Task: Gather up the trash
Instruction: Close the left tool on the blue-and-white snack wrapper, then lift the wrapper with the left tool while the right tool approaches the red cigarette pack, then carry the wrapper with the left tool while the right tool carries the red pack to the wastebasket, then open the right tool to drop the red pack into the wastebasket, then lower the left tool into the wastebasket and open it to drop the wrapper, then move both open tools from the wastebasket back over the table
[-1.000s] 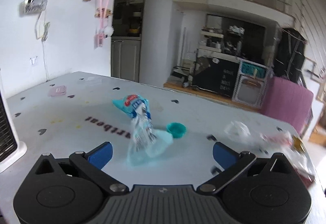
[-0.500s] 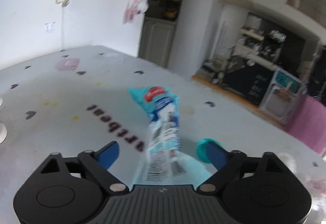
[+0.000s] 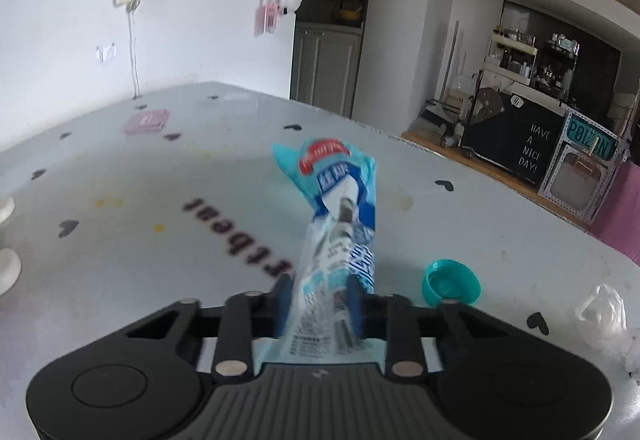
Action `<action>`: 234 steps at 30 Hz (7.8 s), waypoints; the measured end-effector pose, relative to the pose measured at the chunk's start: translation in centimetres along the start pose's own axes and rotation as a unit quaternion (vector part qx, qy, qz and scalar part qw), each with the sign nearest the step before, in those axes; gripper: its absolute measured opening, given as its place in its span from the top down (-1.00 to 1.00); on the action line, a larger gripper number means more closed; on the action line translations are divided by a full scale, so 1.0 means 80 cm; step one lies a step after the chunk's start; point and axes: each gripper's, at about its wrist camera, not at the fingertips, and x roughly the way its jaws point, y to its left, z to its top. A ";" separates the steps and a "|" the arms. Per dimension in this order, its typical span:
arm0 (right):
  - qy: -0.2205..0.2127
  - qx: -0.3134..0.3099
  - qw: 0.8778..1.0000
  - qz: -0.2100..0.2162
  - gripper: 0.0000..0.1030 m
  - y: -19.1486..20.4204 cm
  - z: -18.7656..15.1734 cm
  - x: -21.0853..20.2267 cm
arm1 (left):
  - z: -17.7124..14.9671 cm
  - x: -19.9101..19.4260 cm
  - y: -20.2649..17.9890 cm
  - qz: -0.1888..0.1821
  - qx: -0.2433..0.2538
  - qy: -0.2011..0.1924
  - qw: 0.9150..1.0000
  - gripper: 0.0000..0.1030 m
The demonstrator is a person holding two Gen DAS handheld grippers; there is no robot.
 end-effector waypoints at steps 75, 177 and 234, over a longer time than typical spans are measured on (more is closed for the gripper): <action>-0.074 0.197 0.974 -0.088 -0.06 0.001 -0.094 -0.283 | -0.253 -0.460 -0.134 -0.220 0.133 -0.060 0.965 0.94; 0.312 0.331 0.890 -0.025 -0.30 -0.332 -0.439 -0.096 | -0.609 -0.111 -0.622 -0.223 0.333 0.409 0.820 -0.21; 0.213 0.346 0.905 -0.125 -0.52 -0.320 -0.370 -0.257 | -0.523 -0.241 -0.536 -0.258 0.329 0.309 0.854 -0.86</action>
